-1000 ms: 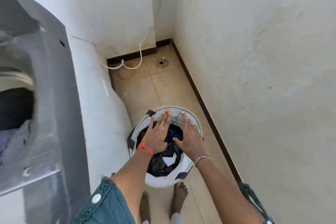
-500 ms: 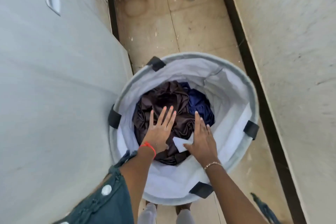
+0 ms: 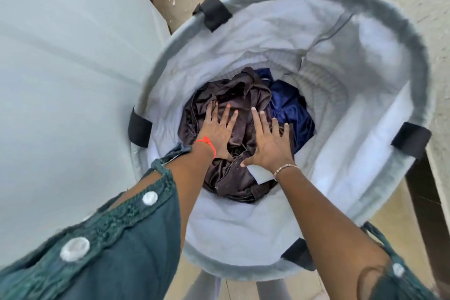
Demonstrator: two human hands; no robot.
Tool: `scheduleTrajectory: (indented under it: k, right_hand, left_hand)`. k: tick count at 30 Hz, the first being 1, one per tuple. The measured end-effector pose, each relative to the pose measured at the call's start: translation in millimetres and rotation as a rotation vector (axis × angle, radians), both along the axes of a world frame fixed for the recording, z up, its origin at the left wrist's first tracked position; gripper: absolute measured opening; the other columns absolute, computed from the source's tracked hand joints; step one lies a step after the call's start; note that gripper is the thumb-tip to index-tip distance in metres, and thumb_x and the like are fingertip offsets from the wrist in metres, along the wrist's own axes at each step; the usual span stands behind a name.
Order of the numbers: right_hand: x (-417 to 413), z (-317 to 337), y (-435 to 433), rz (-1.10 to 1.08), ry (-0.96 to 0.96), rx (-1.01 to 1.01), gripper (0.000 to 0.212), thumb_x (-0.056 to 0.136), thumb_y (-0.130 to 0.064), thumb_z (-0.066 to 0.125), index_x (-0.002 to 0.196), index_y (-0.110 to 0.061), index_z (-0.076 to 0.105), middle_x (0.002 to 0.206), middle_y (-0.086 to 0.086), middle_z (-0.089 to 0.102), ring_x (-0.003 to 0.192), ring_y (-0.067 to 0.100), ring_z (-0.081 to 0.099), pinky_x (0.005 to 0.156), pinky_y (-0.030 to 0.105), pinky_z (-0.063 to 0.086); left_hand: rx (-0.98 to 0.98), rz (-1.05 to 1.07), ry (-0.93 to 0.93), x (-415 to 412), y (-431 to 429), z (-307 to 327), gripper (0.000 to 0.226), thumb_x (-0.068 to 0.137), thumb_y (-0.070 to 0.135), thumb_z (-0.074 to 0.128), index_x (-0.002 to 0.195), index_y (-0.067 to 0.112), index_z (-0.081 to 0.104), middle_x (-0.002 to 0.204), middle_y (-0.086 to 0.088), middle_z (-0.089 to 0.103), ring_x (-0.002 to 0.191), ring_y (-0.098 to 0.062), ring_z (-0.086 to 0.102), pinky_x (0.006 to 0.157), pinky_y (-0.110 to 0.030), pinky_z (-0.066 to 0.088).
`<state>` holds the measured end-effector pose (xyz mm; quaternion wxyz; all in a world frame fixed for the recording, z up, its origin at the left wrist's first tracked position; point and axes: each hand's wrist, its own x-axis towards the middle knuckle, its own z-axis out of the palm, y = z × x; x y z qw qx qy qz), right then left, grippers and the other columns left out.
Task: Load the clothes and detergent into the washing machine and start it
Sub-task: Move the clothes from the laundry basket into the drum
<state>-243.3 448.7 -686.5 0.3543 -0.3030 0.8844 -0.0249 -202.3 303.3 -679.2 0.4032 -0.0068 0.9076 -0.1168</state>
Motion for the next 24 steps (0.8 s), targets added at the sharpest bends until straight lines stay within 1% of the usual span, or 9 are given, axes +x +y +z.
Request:
scheduleTrajectory:
  k: [4,8,11,16,17,19,20,22,24]
  right_hand:
    - [3,-4,-10,0.060,0.156,-0.015,0.133,0.062,-0.058,0.075,0.141,-0.030,-0.029,0.158,0.009,-0.009,0.129,0.038,0.034,0.099,0.058,0.031]
    - [4,-15,-21,0.040,0.246,-0.001,0.128,0.071,-0.043,0.075,0.135,-0.031,-0.035,0.158,0.010,-0.004,0.116,0.038,0.044,0.089,0.053,0.039]
    - [5,-25,-26,0.029,0.292,0.015,0.120,0.078,-0.022,0.070,0.135,-0.032,-0.035,0.158,0.011,0.004,0.105,0.035,0.049,0.080,0.048,0.043]
    - [6,-25,-33,-0.044,0.186,0.003,0.100,0.086,0.004,0.049,0.142,-0.035,-0.024,0.149,0.023,0.028,0.100,0.037,0.051,0.066,0.044,0.044]
    - [7,-23,-34,-0.057,0.166,-0.005,0.099,0.086,0.005,0.048,0.142,-0.035,-0.024,0.145,0.024,0.032,0.099,0.037,0.052,0.064,0.043,0.044]
    - [10,-15,-34,-0.073,0.140,-0.017,0.099,0.086,0.007,0.047,0.143,-0.034,-0.023,0.142,0.026,0.034,0.098,0.038,0.052,0.065,0.044,0.046]
    - [11,-9,-34,-0.078,0.134,-0.021,0.098,0.086,0.008,0.046,0.143,-0.033,-0.022,0.143,0.027,0.032,0.100,0.038,0.052,0.067,0.045,0.047]
    - [14,8,-31,-0.076,0.140,-0.029,0.094,0.087,0.011,0.041,0.144,-0.032,-0.020,0.147,0.030,0.024,0.104,0.039,0.050,0.071,0.046,0.049]
    - [16,32,-25,-0.064,0.144,-0.056,0.089,0.088,0.012,0.036,0.146,-0.030,-0.016,0.148,0.033,0.018,0.107,0.040,0.048,0.073,0.047,0.052]
  left_hand:
    - [0.034,0.049,-0.007,-5,8,-4,0.106,0.085,0.050,0.056,0.146,0.012,-0.022,0.156,-0.020,-0.011,0.142,-0.044,0.011,0.114,-0.056,-0.001]
    - [0.067,0.071,0.013,-4,15,-8,0.079,0.097,0.024,0.042,0.147,0.005,-0.016,0.155,-0.024,-0.010,0.138,-0.042,0.027,0.115,-0.050,0.015]
    - [0.099,0.064,0.067,2,16,-17,0.061,0.100,0.009,0.026,0.146,0.001,-0.013,0.154,-0.026,-0.010,0.130,-0.044,0.036,0.109,-0.051,0.026]
    - [0.131,0.052,0.100,12,24,-28,0.054,0.099,0.002,0.020,0.146,-0.004,-0.007,0.154,-0.028,-0.006,0.122,-0.044,0.045,0.102,-0.052,0.034]
    - [0.125,0.041,0.163,15,23,-33,0.054,0.097,0.002,0.022,0.147,-0.005,0.002,0.154,-0.028,0.003,0.116,-0.042,0.051,0.098,-0.051,0.039]
    - [0.106,-0.025,0.326,19,23,-35,0.053,0.086,0.005,0.037,0.139,0.001,0.040,0.145,-0.023,0.038,0.098,-0.037,0.065,0.078,-0.044,0.055]
    - [0.086,-0.041,0.366,22,22,-34,0.051,0.081,0.009,0.042,0.132,0.007,0.052,0.138,-0.018,0.049,0.098,-0.035,0.067,0.069,-0.041,0.057]
    - [0.091,-0.017,0.422,26,23,-24,0.052,0.081,0.012,0.037,0.131,0.011,0.053,0.134,-0.013,0.055,0.113,-0.037,0.059,0.064,-0.039,0.057]
    - [0.096,0.012,0.480,23,26,0,0.057,0.084,0.012,0.030,0.140,0.006,0.038,0.138,-0.013,0.051,0.122,-0.038,0.051,0.065,-0.039,0.057]
